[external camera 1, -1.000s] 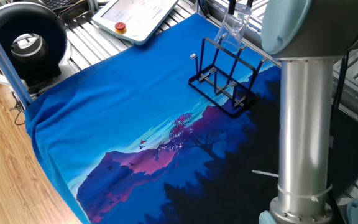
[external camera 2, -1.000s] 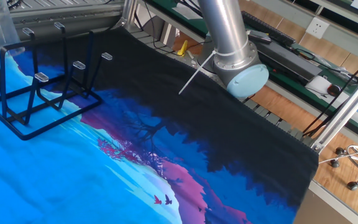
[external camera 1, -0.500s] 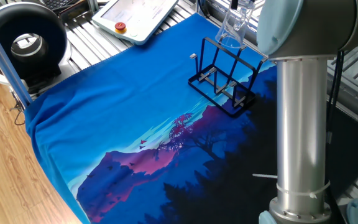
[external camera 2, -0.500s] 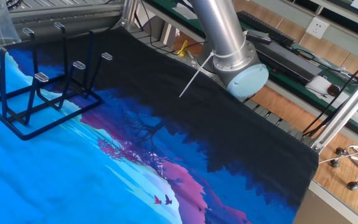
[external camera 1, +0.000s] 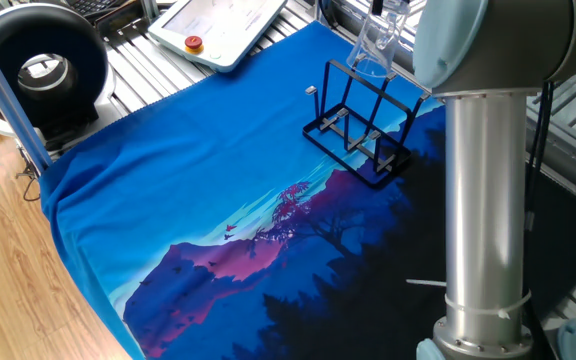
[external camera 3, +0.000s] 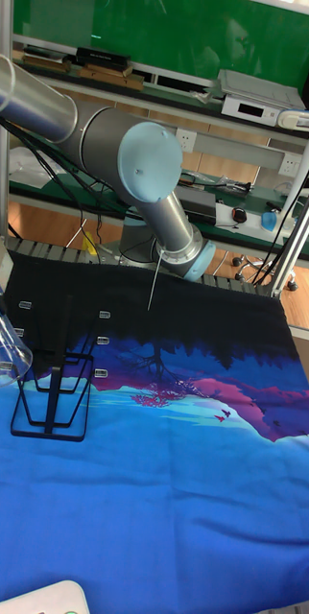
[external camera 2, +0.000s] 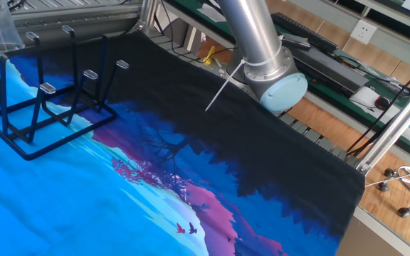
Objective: Take the cup off the cup rack
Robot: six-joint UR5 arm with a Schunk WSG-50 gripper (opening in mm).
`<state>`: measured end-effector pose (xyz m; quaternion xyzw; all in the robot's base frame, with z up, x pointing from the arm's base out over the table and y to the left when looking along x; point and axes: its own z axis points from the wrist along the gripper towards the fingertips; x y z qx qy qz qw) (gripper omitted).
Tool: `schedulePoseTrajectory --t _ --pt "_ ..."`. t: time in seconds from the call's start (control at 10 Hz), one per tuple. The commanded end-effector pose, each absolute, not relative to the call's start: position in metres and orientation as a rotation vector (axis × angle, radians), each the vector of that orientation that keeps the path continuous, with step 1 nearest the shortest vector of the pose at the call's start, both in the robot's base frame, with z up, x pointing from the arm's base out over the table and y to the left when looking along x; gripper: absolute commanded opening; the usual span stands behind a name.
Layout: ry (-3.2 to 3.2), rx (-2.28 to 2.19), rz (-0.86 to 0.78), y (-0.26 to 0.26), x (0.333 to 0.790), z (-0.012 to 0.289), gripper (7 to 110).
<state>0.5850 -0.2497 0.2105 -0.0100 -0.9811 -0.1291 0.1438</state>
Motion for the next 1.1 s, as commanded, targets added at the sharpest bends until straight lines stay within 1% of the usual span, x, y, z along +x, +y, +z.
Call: schedulePoseTrajectory --t 0.0,0.4,0.8,1.0 --pt "-2.838 0.007 -0.251 -0.252 0.585 0.239 44" --pt "-2.826 -0.037 -0.232 -0.230 0.582 0.261 44" --pt "-2.865 -0.017 -0.148 -0.226 0.588 0.269 44" --pt "-2.909 0.035 -0.072 -0.232 0.595 0.274 44"
